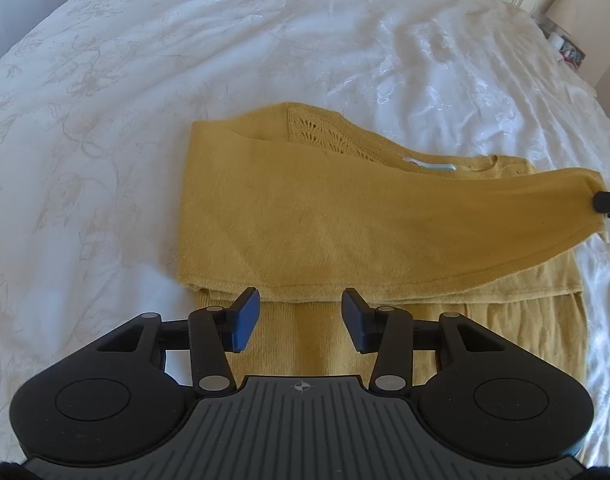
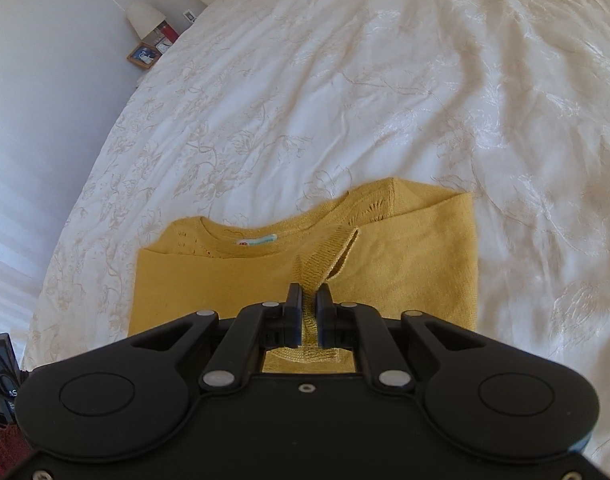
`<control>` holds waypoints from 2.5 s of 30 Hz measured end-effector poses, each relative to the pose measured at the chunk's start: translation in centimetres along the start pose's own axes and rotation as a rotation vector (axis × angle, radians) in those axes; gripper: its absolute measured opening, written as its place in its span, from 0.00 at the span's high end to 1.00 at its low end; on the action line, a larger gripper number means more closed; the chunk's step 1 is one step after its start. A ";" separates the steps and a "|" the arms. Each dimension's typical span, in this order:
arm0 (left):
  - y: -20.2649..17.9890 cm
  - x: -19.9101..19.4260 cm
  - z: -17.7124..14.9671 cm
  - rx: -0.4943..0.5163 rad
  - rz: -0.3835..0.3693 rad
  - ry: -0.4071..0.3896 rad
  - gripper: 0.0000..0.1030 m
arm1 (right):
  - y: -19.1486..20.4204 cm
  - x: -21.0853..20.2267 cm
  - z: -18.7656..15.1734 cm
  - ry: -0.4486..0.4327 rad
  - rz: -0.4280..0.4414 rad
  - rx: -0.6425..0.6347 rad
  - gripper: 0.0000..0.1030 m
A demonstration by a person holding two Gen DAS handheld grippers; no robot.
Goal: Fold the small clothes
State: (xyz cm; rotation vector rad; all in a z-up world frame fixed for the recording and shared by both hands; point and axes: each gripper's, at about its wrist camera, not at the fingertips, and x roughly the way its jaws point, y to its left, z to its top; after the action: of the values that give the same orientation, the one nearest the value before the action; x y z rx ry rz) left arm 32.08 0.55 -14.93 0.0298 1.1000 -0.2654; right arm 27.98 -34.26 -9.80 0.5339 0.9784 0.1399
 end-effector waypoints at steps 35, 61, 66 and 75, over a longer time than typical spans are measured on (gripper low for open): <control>1.3 3.3 4.1 0.000 0.002 -0.012 0.54 | -2.5 3.1 -0.3 -0.014 -0.153 -0.085 0.89; 3.6 8.7 6.4 -0.029 0.128 -0.003 0.10 | -0.3 9.1 -1.6 -0.001 -0.291 -0.211 0.09; 7.0 8.6 7.2 -0.142 0.194 0.001 0.10 | -3.8 8.7 -1.5 0.023 -0.381 -0.097 0.07; 8.8 4.8 6.2 -0.184 0.198 -0.032 0.10 | -3.9 4.9 -2.7 -0.037 -0.371 -0.056 0.06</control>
State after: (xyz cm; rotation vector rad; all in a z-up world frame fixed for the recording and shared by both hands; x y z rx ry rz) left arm 41.58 7.12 -17.29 -0.0297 1.0769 0.0130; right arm 28.05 -34.88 -16.60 0.2958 1.0181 -0.1732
